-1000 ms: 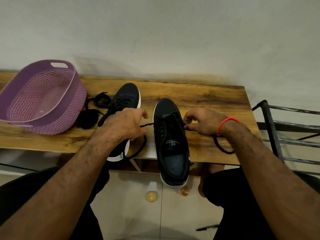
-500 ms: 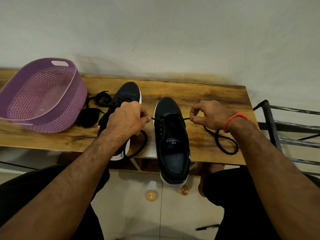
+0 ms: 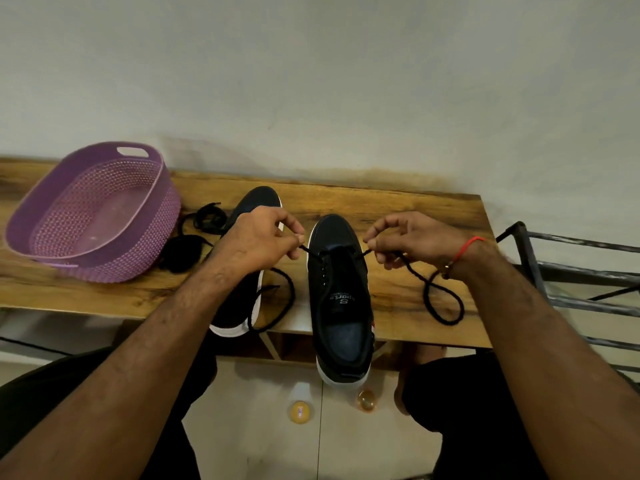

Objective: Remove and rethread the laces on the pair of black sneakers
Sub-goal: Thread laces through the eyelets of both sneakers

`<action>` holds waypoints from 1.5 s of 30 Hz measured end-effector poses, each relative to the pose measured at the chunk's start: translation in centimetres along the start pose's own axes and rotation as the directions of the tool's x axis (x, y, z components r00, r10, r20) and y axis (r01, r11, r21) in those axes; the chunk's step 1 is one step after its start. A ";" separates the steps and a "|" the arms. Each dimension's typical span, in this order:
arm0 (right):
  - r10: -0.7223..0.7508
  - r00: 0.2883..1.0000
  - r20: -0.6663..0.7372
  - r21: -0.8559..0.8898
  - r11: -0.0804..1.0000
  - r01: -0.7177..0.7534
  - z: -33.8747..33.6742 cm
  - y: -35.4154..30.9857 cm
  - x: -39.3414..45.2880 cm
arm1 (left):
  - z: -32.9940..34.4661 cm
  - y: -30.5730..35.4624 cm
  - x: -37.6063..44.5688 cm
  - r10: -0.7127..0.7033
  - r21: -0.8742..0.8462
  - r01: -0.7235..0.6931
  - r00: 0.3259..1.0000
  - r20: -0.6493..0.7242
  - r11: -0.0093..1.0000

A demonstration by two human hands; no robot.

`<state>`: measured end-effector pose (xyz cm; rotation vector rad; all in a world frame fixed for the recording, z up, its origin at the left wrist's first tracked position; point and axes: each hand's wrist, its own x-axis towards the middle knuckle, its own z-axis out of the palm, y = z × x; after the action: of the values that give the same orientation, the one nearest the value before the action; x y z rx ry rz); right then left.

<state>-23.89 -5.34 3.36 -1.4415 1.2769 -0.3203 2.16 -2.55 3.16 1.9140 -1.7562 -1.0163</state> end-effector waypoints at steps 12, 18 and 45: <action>-0.257 0.939 -0.228 0.499 0.798 0.339 0.2 -7.7 -7.9 | -6.0 8.0 -9.0 0.216 -0.594 -0.107 0.970 0.115 0.797; -0.376 0.875 -0.305 0.385 0.792 0.474 0.2 -13.9 -11.1 | -10.9 14.2 -11.4 0.307 -0.672 -0.170 0.947 0.089 0.720; -0.518 0.382 -0.765 -0.071 0.658 0.750 -3.6 -26.7 -15.4 | -17.6 23.5 -12.3 0.261 -0.561 -0.494 0.857 -0.445 0.665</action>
<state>-18.82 -0.46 33.62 -1.5424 1.1011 -1.7458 -1.90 1.60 34.46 1.1103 -1.2740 -0.9164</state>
